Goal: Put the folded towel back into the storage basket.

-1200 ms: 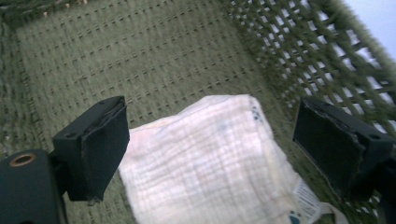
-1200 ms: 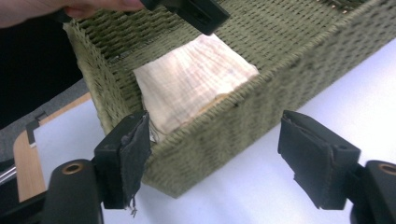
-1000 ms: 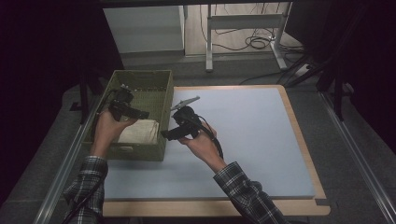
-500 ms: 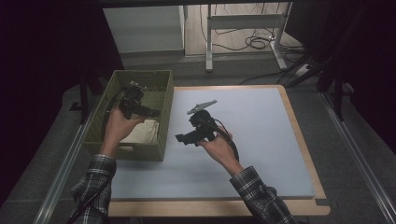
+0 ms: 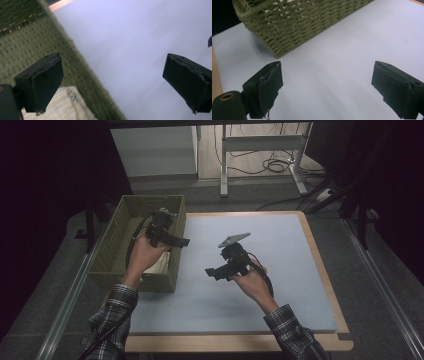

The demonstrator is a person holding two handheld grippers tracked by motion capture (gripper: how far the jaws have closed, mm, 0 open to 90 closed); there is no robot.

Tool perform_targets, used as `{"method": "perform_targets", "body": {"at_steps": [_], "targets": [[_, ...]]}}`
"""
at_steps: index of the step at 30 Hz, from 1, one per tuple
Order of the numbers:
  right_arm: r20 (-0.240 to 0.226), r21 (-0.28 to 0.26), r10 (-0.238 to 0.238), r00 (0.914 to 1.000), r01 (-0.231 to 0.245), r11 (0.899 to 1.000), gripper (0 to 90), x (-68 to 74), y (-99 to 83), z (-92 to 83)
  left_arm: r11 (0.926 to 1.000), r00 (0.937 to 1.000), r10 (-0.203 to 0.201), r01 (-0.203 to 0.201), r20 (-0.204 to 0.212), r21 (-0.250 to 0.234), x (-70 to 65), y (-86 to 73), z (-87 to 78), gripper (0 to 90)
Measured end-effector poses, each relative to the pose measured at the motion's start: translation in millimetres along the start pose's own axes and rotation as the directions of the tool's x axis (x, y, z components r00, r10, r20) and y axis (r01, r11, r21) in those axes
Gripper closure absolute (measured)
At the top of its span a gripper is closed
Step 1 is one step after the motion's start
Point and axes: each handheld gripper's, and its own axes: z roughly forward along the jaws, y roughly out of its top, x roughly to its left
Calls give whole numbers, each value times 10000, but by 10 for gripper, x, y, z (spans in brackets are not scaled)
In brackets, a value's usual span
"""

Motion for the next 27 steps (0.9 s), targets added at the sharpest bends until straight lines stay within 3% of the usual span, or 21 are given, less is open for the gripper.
{"method": "perform_targets", "body": {"at_steps": [10, 16, 27], "targets": [[285, 50, 24, 9996, -26, 10000, 81, -149, -243, -164, 9978, 9979, 562, -549, 321, -384, -338, 132, 110, 33], [450, -42, 282, 9986, -280, 9996, 78, -277, -391, -298, 9931, 9926, 1100, -1076, 523, -465, -591, 160, 233, 32], [828, -299, 710, 9940, -687, 9972, 77, -490, -666, -585, 9835, 9804, 1693, -1615, 1003, -812, -998, 125, 387, 30]]}}
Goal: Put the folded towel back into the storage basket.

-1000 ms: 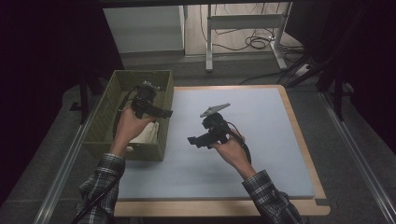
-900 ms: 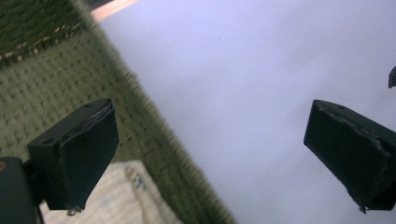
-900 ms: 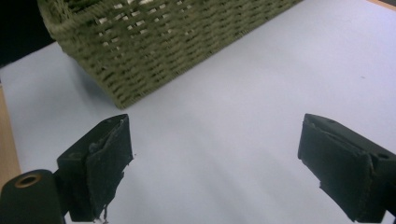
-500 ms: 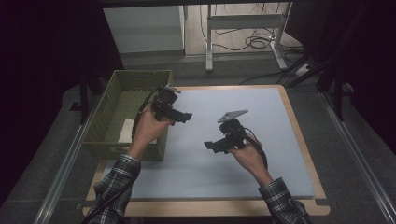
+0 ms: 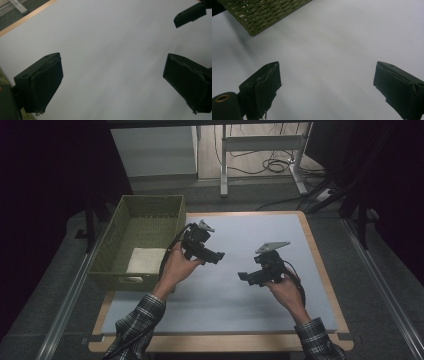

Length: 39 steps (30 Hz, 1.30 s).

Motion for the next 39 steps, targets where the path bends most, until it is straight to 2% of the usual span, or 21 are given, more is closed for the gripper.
{"method": "perform_targets", "body": {"at_steps": [7, 10, 16, 21, 23, 30, 39], "targets": [[269, -105, 87, 9996, -84, 9999, 77, -91, -144, -167, 9992, 9996, 258, -253, 140, -305, -212, -68, 32, 30], [399, -199, 44, 9992, -36, 9998, 77, -117, -217, -247, 9979, 9990, 371, -358, 242, -533, -313, -142, 56, 31], [681, -201, 13, 9977, 1, 9998, 77, -160, -398, -366, 9963, 9972, 620, -594, 412, -624, -472, -293, 103, 30], [799, -183, 138, 9967, -123, 9998, 77, -212, -562, -414, 9964, 9964, 624, -588, 583, -609, -548, -445, 172, 29], [805, -156, 197, 9966, -185, 9997, 77, -231, -628, -423, 9964, 9967, 632, -601, 512, -597, -572, -513, 198, 28], [959, -192, 123, 9953, -105, 9998, 77, -248, -839, -448, 9962, 9968, 478, -430, 638, -756, -641, -732, 237, 28], [1060, -70, 4, 9944, 3, 10000, 77, -224, -1049, -405, 9981, 9986, 362, -341, 384, -521, -682, -1090, 304, 25]]}}
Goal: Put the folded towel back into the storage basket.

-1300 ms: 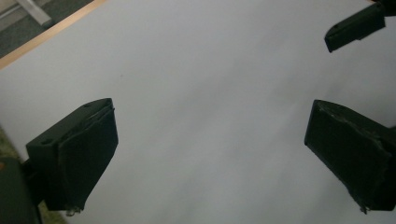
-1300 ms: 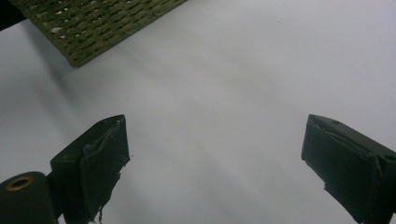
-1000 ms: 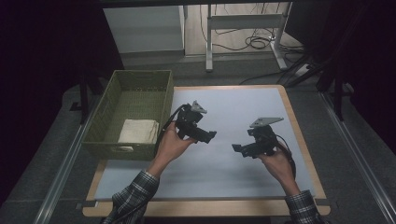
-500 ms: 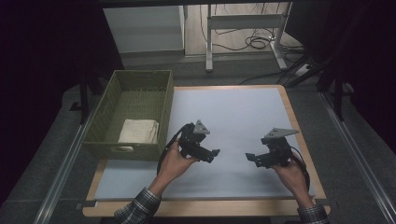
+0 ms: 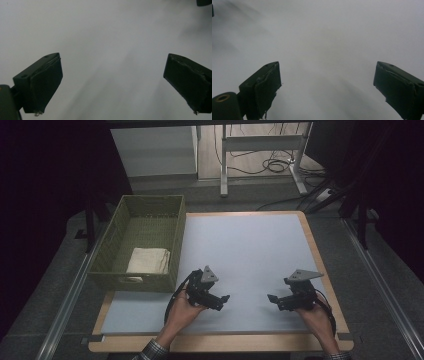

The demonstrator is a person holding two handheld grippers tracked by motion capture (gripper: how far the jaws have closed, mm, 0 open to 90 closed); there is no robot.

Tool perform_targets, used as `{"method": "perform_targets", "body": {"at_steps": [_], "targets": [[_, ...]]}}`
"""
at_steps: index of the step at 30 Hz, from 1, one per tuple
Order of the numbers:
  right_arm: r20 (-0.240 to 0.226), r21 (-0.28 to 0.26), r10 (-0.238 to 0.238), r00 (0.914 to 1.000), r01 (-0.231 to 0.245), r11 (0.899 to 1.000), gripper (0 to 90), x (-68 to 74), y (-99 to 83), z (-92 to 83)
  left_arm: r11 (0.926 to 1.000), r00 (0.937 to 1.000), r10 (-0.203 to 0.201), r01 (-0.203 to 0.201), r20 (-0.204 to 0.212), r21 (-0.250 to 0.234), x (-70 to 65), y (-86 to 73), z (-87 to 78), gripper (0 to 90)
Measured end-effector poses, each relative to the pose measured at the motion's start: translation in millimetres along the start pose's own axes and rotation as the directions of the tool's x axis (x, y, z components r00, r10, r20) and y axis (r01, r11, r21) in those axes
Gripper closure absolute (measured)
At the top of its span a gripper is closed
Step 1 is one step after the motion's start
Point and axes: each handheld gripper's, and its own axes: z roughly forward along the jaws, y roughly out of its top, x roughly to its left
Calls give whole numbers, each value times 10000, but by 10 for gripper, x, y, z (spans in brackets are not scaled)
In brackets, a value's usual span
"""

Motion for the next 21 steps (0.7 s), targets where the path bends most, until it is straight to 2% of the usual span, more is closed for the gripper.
{"method": "perform_targets", "body": {"at_steps": [7, 12, 14, 16, 21], "targets": [[-17, 342, 65, 10000, -64, 9994, 77, 10, -158, 106, 9985, 9990, -243, 260, -372, 478, 40, -304, 19, 24], [206, 404, -87, 9998, 78, 9992, 72, 31, -207, 155, 9971, 9980, -367, 400, -513, 654, 71, -432, 54, 19], [408, 502, -294, 9987, 273, 9984, 71, 57, -206, 166, 9965, 9973, -636, 655, -362, 516, 94, -453, 50, 15], [480, 522, -392, 9981, 367, 9980, 70, 68, -208, 171, 9970, 9979, -489, 513, -422, 571, 83, -450, 57, 14], [470, 514, -366, 9982, 342, 9981, 70, 68, -213, 172, 9969, 9978, -528, 550, -396, 560, 87, -455, 59, 14]]}}
